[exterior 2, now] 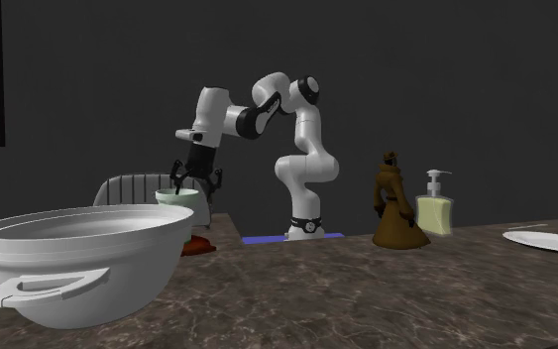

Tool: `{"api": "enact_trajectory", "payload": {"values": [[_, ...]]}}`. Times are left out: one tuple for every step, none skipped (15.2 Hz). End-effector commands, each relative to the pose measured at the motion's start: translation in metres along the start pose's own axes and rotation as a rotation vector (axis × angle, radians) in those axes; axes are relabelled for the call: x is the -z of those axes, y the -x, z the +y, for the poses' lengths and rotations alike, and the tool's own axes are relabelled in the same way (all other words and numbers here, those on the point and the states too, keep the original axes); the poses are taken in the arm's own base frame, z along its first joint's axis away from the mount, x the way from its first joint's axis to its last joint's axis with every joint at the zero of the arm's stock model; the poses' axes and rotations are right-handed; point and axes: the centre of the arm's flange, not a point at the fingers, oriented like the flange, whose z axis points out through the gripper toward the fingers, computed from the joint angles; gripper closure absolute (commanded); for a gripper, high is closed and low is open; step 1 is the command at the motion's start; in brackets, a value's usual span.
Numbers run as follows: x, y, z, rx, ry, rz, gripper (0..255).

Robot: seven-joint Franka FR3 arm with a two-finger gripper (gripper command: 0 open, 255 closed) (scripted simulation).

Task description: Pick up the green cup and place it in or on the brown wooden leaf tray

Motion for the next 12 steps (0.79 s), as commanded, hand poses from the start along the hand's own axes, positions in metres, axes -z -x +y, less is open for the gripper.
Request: {"api": "enact_trajectory", "payload": {"values": [[0.013, 0.0, 0.0, 0.0, 0.0, 0.0, 0], [0.026, 0.0, 0.0, 0.0, 0.0, 0.0, 0], [0.04, 0.0, 0.0, 0.0, 0.0, 0.0, 0], [0.05, 0.0, 0.0, 0.0, 0.0, 0.0, 0], [0.05, 0.0, 0.0, 0.0, 0.0, 0.0, 0], [0.05, 0.0, 0.0, 0.0, 0.0, 0.0, 0], [0.05, 0.0, 0.0, 0.0, 0.0, 0.0, 0], [0.05, 0.0, 0.0, 0.0, 0.0, 0.0, 0], [0.05, 0.0, 0.0, 0.0, 0.0, 0.0, 0], [0.05, 0.0, 0.0, 0.0, 0.0, 0.0, 0], [0.05, 0.0, 0.0, 0.0, 0.0, 0.0, 0], [0.05, 0.0, 0.0, 0.0, 0.0, 0.0, 0]]}}
